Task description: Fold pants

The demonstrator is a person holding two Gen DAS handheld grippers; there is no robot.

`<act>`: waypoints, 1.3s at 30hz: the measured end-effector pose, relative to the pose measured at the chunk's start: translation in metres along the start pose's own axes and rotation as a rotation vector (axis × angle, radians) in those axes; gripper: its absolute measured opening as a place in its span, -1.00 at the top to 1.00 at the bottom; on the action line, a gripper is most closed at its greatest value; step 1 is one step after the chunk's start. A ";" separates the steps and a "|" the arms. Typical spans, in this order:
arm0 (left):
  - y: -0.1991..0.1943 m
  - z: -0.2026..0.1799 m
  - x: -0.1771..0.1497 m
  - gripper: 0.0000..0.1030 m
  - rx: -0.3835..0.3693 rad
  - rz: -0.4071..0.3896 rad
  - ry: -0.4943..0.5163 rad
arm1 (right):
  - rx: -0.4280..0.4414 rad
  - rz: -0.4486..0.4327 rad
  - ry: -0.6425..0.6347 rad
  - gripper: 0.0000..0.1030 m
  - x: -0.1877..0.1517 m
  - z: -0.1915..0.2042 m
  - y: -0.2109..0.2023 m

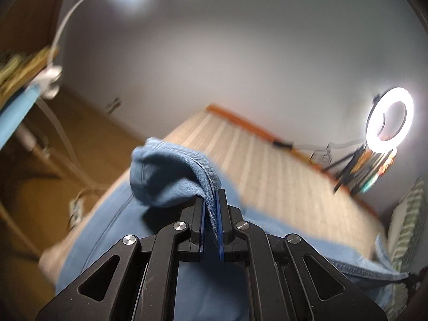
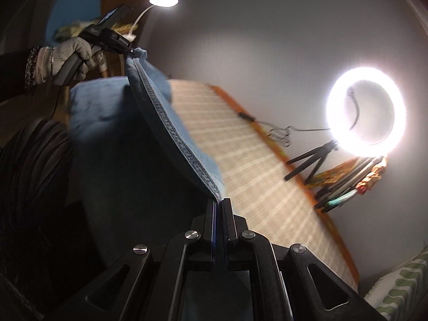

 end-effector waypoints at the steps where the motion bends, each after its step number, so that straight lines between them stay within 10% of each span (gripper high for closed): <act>1: -0.003 0.007 -0.010 0.89 0.007 0.014 -0.009 | 0.023 0.015 0.001 0.98 -0.004 0.007 0.000; 11: -0.021 0.047 -0.069 0.79 -0.027 0.077 -0.143 | 0.117 0.109 0.014 0.98 -0.034 0.037 0.006; 17: -0.030 0.060 -0.057 -0.04 -0.047 0.032 -0.250 | 0.161 0.187 -0.016 0.96 -0.048 0.042 0.017; 21: -0.029 0.068 -0.040 -0.10 -0.039 0.022 -0.308 | 0.213 0.206 0.021 0.76 -0.044 0.040 0.014; 32: 0.023 0.085 -0.032 -0.11 -0.029 0.162 -0.444 | 0.285 0.020 0.216 -0.31 0.050 -0.004 0.048; 39: 0.034 0.095 -0.038 -0.11 -0.068 0.176 -0.515 | 0.459 -0.084 0.251 -0.40 0.135 0.001 0.131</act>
Point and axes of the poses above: each gripper's, at about its wrist camera, not at the fingertips, and y roughly the way its jaws point, z to its left, x to its top, the point moved 1 cm from there along y, roughly the way its jaws point, and after that the axes turned 10 degrees about -z, right-handed, at the moved point
